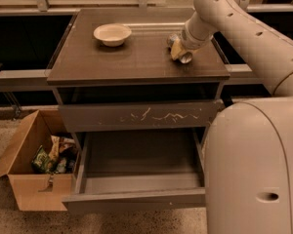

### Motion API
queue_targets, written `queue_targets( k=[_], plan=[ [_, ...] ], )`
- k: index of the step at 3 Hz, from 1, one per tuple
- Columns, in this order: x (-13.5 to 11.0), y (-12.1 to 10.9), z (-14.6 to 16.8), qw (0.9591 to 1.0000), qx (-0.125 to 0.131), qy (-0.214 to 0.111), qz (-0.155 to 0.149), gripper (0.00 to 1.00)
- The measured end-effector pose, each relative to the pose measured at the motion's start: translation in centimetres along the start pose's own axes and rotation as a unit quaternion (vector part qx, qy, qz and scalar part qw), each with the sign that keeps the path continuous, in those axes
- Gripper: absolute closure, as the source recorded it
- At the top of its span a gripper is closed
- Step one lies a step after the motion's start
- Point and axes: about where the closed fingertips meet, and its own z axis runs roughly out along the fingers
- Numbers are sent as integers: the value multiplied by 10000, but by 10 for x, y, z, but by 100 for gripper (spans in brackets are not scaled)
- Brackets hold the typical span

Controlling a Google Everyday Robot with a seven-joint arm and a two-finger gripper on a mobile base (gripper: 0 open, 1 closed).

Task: Place redbull can into middle drawer

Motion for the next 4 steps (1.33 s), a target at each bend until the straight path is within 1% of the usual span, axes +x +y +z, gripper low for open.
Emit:
queue_targets(
  k=[1, 2, 3, 4],
  plan=[
    [-7, 0, -18, 9994, -116, -320, -25, 88],
    [-5, -2, -46, 9975, -223, -650, -173, 100],
    [31, 1, -73, 9938, -706, -592, -614, 100],
    [28, 3, -68, 9939, -667, -604, -637, 100]
  ],
)
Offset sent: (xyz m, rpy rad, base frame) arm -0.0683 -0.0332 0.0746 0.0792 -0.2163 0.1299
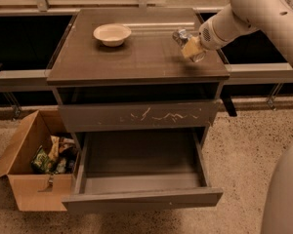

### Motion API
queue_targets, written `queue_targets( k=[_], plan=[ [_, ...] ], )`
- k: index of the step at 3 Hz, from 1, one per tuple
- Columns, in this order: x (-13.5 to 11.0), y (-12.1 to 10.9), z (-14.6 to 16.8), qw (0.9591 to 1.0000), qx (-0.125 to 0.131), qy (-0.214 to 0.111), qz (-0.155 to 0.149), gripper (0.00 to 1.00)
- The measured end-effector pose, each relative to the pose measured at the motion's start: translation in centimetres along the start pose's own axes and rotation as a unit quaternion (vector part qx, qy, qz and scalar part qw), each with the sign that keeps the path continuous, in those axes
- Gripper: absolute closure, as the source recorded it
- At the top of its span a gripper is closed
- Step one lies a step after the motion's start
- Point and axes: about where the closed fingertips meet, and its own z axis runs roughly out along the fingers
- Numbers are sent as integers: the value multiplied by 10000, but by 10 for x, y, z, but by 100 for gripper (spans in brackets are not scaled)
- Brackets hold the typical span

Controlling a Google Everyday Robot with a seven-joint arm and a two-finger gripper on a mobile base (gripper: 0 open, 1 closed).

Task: Place redbull can into middle drawer

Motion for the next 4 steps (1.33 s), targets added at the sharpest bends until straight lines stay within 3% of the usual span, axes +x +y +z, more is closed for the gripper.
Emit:
queue_targets(
  k=[1, 2, 3, 4],
  plan=[
    [1, 6, 3, 9997, -158, 40, -181, 100],
    [19, 34, -27, 9959, -545, -45, -724, 100],
    [66, 76, -61, 9842, -972, -36, -1479, 100],
    [140, 121, -63, 9638, -1339, 423, -2269, 100]
  ],
)
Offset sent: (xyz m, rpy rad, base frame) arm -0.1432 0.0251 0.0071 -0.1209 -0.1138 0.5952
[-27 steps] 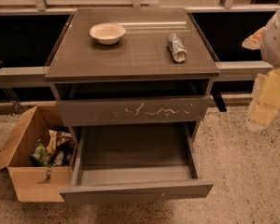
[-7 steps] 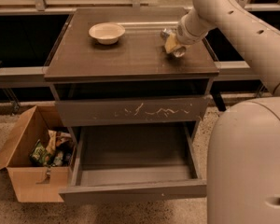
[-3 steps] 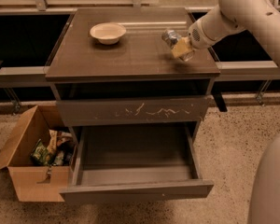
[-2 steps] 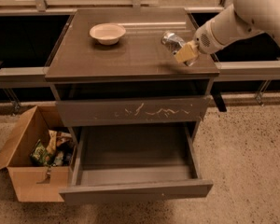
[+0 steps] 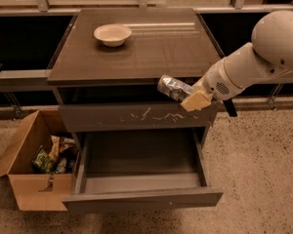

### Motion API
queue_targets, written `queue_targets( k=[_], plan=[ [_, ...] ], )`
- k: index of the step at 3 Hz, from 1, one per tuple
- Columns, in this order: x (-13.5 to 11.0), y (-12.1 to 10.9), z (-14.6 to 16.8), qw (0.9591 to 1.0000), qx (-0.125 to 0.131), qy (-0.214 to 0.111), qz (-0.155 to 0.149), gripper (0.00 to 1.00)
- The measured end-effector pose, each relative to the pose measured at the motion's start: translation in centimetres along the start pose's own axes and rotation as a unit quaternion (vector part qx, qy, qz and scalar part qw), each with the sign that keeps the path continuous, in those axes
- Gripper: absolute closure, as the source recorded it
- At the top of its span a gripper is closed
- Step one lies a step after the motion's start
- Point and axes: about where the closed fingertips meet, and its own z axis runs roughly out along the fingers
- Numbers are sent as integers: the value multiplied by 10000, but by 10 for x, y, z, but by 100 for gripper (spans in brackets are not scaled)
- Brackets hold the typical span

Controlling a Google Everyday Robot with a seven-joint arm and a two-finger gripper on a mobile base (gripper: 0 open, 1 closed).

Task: Place redbull can into middle drawer

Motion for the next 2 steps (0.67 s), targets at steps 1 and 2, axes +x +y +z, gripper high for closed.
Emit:
queue_targets(
  k=[1, 2],
  plan=[
    [0, 0, 0, 10000, 4, -4, 0, 100],
    [18, 14, 31, 9994, -244, 230, 39, 100]
  ],
)
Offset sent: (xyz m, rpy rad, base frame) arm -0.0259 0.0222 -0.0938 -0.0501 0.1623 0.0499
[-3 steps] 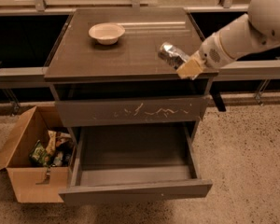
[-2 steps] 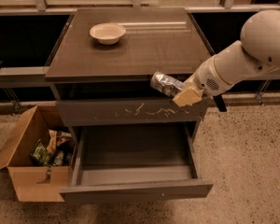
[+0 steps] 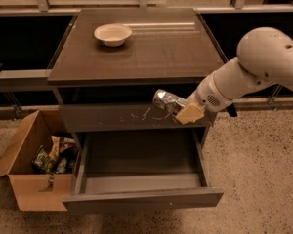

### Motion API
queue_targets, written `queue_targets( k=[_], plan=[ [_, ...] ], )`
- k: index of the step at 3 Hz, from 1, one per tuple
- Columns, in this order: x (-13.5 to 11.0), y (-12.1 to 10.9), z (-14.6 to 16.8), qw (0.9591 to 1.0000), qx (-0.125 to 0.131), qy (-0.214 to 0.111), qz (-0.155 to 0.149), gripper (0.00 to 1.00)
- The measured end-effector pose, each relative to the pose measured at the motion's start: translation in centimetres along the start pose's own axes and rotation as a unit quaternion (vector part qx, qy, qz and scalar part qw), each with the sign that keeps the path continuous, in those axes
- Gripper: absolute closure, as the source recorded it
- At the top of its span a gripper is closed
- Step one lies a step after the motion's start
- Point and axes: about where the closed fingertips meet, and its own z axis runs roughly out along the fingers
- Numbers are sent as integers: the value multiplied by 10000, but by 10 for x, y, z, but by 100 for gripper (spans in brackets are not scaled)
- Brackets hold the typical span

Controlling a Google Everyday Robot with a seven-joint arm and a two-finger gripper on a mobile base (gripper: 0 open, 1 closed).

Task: Place redbull can into middle drawer

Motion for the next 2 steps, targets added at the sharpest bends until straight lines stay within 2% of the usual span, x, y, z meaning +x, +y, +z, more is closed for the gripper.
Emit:
queue_targets(
  k=[1, 2],
  plan=[
    [33, 24, 56, 9988, -394, 191, 216, 100],
    [74, 49, 129, 9940, -882, 385, 525, 100]
  ],
)
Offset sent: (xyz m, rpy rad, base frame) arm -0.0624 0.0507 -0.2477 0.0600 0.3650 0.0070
